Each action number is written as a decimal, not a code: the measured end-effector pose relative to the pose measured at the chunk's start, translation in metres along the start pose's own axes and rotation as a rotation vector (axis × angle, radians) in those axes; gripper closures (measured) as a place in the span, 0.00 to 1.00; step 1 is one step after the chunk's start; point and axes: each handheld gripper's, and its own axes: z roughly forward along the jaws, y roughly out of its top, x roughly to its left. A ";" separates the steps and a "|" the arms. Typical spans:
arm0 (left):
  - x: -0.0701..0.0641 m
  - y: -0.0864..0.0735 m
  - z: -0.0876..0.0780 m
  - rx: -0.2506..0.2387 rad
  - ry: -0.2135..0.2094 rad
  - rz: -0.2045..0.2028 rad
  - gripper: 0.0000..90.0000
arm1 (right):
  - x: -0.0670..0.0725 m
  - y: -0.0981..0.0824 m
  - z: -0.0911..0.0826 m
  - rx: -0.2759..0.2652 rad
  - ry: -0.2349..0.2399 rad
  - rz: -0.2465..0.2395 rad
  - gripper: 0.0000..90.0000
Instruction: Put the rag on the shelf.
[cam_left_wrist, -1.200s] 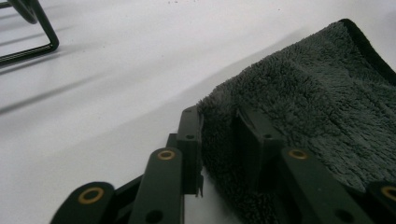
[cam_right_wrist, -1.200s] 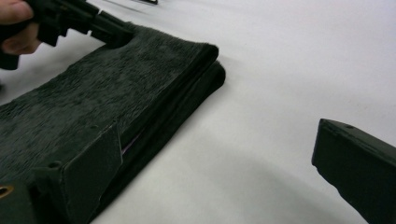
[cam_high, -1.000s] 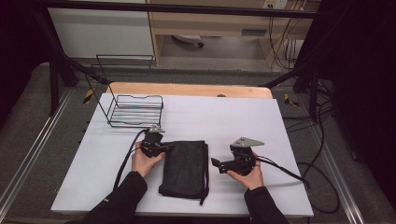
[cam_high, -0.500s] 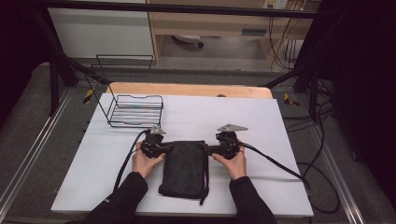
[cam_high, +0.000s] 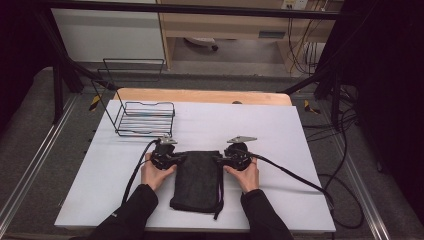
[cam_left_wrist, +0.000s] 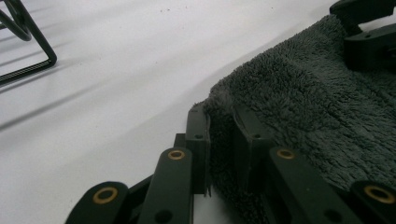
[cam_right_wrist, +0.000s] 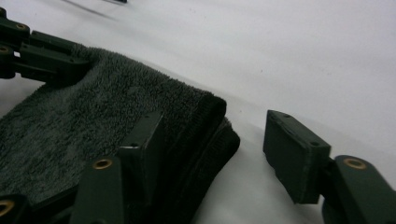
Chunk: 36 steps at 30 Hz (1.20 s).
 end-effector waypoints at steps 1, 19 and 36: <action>0.000 0.000 0.000 0.000 0.000 0.001 0.86 | 0.000 -0.001 0.000 0.002 0.003 0.004 0.48; 0.004 -0.001 -0.001 -0.005 -0.029 -0.025 0.88 | 0.004 -0.001 0.000 0.033 0.085 0.083 0.84; 0.000 0.004 -0.023 -0.072 -0.041 0.016 0.91 | 0.010 0.002 -0.016 -0.039 0.097 0.051 0.86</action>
